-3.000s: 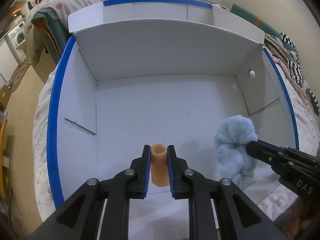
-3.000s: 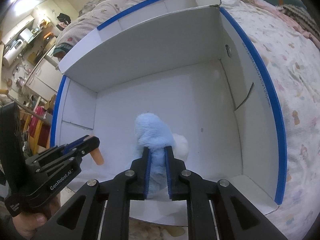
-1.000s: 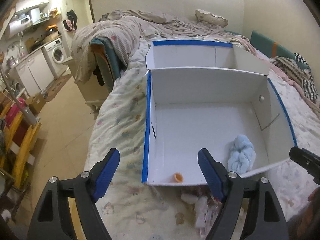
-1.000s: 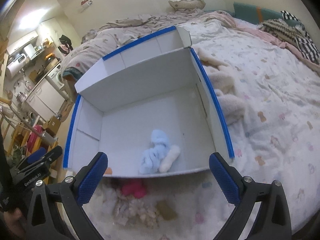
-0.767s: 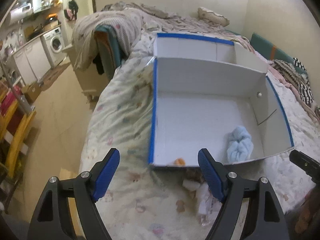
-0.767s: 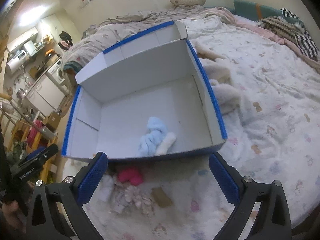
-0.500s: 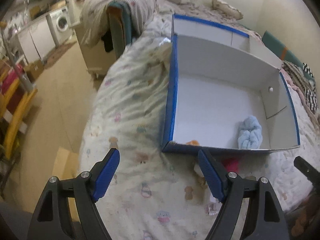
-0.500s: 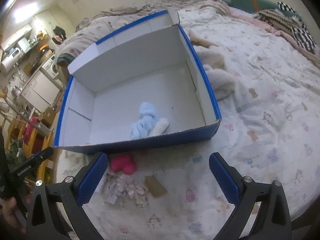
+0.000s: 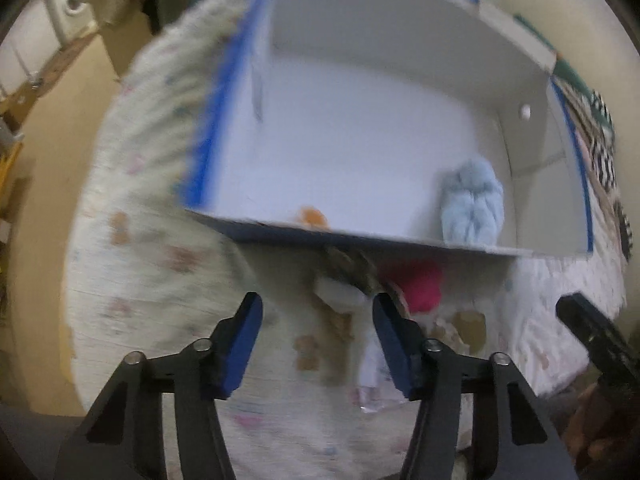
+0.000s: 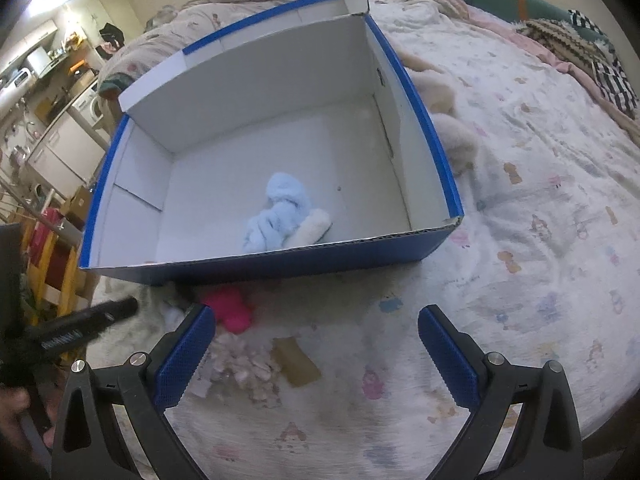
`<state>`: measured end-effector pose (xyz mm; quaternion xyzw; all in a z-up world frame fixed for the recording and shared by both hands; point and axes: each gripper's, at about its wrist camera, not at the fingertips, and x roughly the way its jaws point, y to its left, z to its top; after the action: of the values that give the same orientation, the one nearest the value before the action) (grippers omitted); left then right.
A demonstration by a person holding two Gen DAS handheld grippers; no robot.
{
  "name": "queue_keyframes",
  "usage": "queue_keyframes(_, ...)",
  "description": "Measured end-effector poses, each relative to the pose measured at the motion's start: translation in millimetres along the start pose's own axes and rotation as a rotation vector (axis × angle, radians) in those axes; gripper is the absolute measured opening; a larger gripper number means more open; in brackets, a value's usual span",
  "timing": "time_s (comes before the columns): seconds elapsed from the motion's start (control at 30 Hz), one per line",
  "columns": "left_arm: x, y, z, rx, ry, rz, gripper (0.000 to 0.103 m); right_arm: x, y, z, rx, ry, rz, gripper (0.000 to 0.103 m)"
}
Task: Organize soft objects
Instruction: 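Grasp the white rolled cloth with the left tool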
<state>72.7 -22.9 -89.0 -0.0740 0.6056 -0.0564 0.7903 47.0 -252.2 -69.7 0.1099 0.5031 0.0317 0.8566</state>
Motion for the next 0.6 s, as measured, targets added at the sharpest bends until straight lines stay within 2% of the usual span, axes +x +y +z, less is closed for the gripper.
queue_keyframes(0.07,14,-9,-1,0.010,0.046,-0.015,0.046,1,-2,1,0.003,0.003,-0.007,0.103)
queue_keyframes(0.17,28,-19,-2,0.036,0.073,-0.015,0.044,3,-5,2,0.017,0.009,-0.010,0.103)
queue_keyframes(0.3,40,-23,-4,0.062,0.080,0.003,0.044,5,-6,2,0.024,0.020,-0.006,0.103)
queue_keyframes(0.47,37,-19,0,0.019,0.073,-0.043,0.044,10,1,3,0.002,0.030,-0.008,0.103)
queue_keyframes(0.6,37,-26,-3,0.055,0.076,-0.044,0.044,13,7,2,-0.019,0.036,-0.014,0.103)
